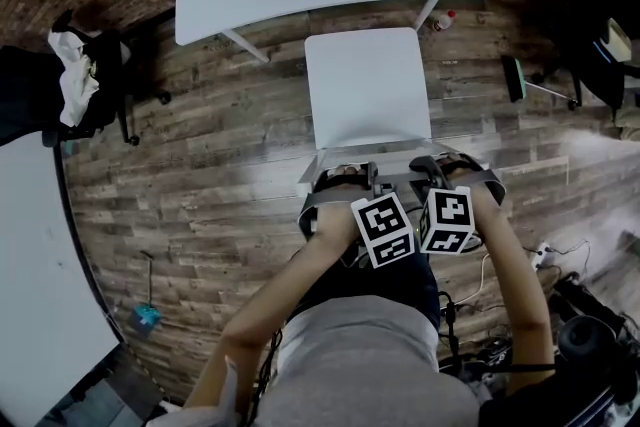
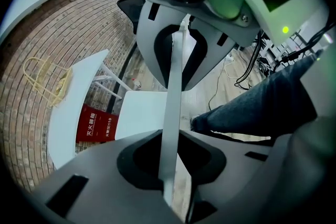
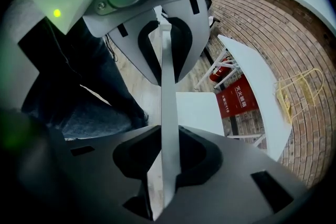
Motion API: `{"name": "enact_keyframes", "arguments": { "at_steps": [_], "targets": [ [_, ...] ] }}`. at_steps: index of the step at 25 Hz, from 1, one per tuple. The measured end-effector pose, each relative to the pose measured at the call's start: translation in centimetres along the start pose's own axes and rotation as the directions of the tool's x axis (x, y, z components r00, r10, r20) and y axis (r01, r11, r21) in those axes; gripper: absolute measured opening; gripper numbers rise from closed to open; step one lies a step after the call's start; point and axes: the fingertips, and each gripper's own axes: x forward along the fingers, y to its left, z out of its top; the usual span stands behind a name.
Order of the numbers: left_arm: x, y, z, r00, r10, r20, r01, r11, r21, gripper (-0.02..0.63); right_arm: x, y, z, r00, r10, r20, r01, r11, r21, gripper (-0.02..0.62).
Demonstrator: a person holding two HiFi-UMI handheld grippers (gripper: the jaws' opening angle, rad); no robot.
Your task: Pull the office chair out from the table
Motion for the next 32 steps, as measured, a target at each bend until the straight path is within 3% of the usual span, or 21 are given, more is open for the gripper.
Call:
{"name": "enact_keyframes", "arguments": {
  "at_steps": [13, 20, 24, 28, 32],
  "targets": [
    [-0.7, -3.8, -0.4, 1.0, -0.009, 0.024, 0.01, 1.0, -0.028, 0.087, -0.7, 3.8, 0.2, 1.0, 0.018, 0.014, -0.018, 1.0, -0.022, 0.086],
    [-0.7, -3.8, -0.1, 0.994, 0.034, 0.103, -0.03, 0.999, -0.033, 0.095, -0.5, 3.9, -0.2, 1.0, -0.02, 0.005, 0.02, 1.0, -0.008, 0.094],
    [-1.2, -3.4, 0.3, 0.985, 0.054, 0.164, -0.041, 0.996, -0.084, 0.121, -0.5, 3.9, -0.1, 1.0, -0.023, 0.004, 0.023, 1.0, -0.01, 0.1],
    [-2.8, -3.0, 0.4, 0.973, 0.049, 0.224, -0.017, 0.99, -0.142, 0.144, -1.5, 4.2, 0.6, 0.998, -0.014, 0.061, 0.013, 1.0, 0.028, 0.163],
    [-5.7, -2.2, 0.4, 0.95, 0.116, 0.289, -0.063, 0.981, -0.185, 0.156, -4.0, 3.3, 2.4, 0.98, -0.065, 0.189, 0.042, 0.991, 0.124, 0.152]
  ]
}}
